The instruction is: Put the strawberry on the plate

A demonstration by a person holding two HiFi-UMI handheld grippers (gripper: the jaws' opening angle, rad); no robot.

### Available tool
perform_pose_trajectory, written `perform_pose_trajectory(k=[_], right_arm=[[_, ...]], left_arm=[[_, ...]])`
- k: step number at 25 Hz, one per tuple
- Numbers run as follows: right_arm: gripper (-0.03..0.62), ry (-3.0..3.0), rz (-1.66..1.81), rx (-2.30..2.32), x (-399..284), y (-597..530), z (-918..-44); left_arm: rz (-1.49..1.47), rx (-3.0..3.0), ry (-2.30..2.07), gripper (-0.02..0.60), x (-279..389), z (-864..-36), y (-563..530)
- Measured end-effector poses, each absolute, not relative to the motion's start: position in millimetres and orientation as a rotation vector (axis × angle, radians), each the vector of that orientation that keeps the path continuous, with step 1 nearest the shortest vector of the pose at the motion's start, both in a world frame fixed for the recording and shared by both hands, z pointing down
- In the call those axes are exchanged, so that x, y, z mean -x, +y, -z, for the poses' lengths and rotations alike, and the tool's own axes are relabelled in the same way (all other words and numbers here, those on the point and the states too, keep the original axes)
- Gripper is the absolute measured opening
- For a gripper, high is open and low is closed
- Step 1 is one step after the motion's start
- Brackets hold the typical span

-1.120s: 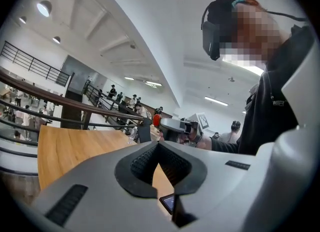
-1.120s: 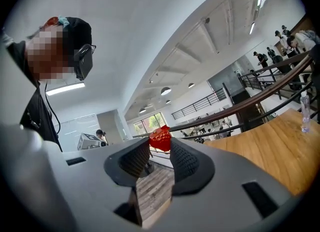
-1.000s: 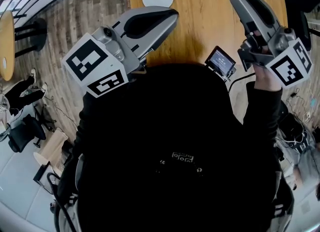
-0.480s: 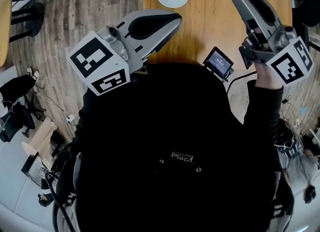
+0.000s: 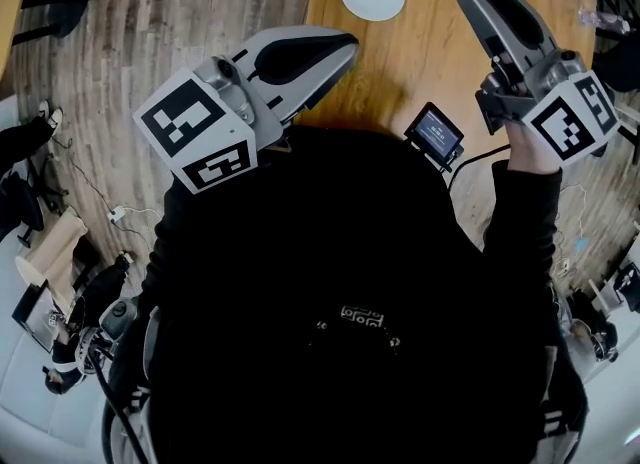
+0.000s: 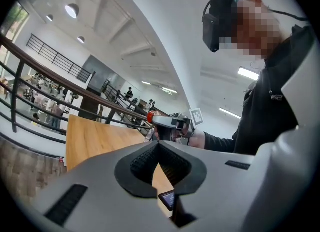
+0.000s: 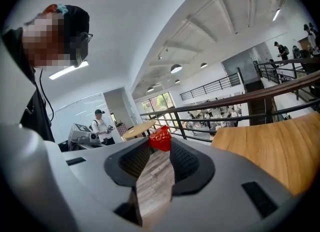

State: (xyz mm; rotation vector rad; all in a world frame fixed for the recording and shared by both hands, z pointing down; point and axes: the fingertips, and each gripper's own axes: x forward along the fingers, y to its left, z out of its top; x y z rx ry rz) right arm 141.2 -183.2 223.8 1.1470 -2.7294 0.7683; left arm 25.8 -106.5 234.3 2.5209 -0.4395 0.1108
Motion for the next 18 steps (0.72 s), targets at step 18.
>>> perform_pose_trajectory(k=[18], right_arm=[[0.137, -2.589, -0.836, -1.061, -148.2, -197.7, -290.6]], left_arm=[[-0.073, -2.414, -0.593, -0.002, -10.8, -243.9, -84.0]])
